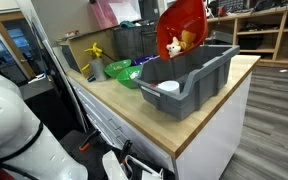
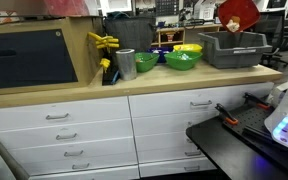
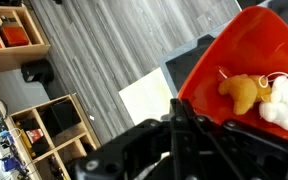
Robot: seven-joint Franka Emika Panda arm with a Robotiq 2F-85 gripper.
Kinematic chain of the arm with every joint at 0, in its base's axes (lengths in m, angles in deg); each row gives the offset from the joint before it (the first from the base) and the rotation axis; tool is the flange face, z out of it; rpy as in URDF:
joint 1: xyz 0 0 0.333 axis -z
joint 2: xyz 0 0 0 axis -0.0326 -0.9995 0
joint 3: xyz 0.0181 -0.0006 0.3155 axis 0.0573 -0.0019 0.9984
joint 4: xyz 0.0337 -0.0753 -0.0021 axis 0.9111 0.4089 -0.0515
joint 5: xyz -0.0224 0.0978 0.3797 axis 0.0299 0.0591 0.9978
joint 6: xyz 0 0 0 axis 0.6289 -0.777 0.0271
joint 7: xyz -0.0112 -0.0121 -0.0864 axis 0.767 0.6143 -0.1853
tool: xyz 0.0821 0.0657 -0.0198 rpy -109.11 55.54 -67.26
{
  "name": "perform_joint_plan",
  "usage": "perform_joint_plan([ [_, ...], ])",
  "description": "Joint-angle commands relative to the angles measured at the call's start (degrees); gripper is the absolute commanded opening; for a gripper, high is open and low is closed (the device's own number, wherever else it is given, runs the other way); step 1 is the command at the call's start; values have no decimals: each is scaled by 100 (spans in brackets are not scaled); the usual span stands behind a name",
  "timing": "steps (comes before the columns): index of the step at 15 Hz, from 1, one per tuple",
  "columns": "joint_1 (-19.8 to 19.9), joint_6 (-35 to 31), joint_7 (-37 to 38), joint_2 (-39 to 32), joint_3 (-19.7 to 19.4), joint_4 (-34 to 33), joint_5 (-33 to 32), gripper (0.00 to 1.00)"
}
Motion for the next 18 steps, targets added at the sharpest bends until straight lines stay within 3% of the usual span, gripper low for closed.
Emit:
perform_joint_plan([
  [1, 9, 39, 180, 205, 3, 175, -152, 1],
  [5, 91, 609, 582, 220, 102, 144, -259, 1],
  [11, 39, 1627, 1706, 47, 168, -62, -491, 1],
  [18, -54, 2606, 3125, -198, 224, -274, -343, 1],
])
